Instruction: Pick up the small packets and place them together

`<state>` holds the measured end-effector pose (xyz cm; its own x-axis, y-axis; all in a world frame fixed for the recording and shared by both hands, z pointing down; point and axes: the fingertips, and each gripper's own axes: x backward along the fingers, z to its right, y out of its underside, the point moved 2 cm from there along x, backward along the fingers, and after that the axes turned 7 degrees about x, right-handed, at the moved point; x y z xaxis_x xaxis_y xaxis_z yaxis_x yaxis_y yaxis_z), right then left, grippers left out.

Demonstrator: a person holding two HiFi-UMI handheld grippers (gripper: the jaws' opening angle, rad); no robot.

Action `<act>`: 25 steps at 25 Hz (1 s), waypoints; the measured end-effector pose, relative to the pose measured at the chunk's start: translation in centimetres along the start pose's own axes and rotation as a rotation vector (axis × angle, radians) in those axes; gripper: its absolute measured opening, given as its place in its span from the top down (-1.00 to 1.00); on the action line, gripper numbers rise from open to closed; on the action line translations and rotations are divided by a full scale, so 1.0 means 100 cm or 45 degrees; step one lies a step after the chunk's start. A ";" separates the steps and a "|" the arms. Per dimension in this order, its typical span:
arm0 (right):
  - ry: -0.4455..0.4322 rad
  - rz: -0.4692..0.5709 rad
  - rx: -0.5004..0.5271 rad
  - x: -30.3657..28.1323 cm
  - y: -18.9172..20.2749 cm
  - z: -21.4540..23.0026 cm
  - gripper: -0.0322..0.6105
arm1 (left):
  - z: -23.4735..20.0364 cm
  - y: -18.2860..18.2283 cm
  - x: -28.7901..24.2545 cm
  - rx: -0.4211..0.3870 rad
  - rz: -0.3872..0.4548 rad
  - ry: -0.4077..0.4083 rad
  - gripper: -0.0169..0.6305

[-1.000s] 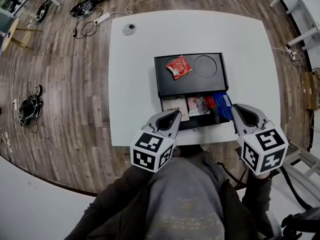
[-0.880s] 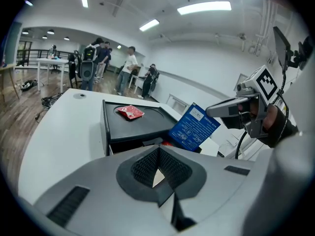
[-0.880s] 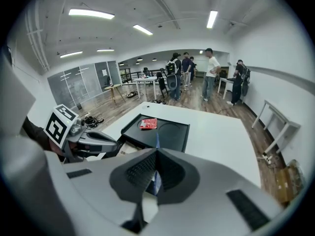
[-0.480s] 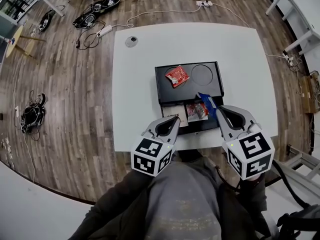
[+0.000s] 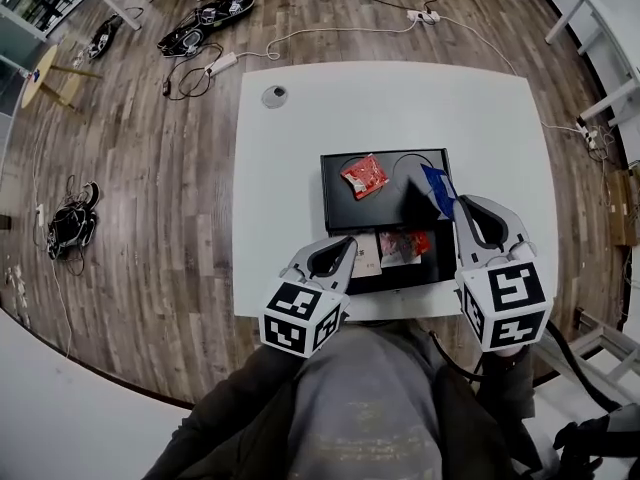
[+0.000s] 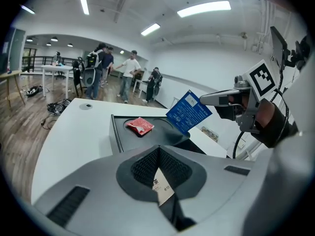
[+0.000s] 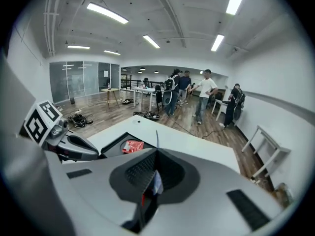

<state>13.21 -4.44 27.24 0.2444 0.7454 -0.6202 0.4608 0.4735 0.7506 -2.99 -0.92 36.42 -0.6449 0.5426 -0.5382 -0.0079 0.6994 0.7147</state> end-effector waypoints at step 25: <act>-0.334 0.158 0.019 -0.084 -0.035 -0.089 0.53 | -0.062 0.025 0.050 0.204 0.037 -0.292 0.97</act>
<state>1.96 -8.17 31.80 0.5112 0.6491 -0.5633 0.4259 0.3780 0.8220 -10.96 0.66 38.34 -0.4531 0.6421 -0.6184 0.1407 0.7365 0.6617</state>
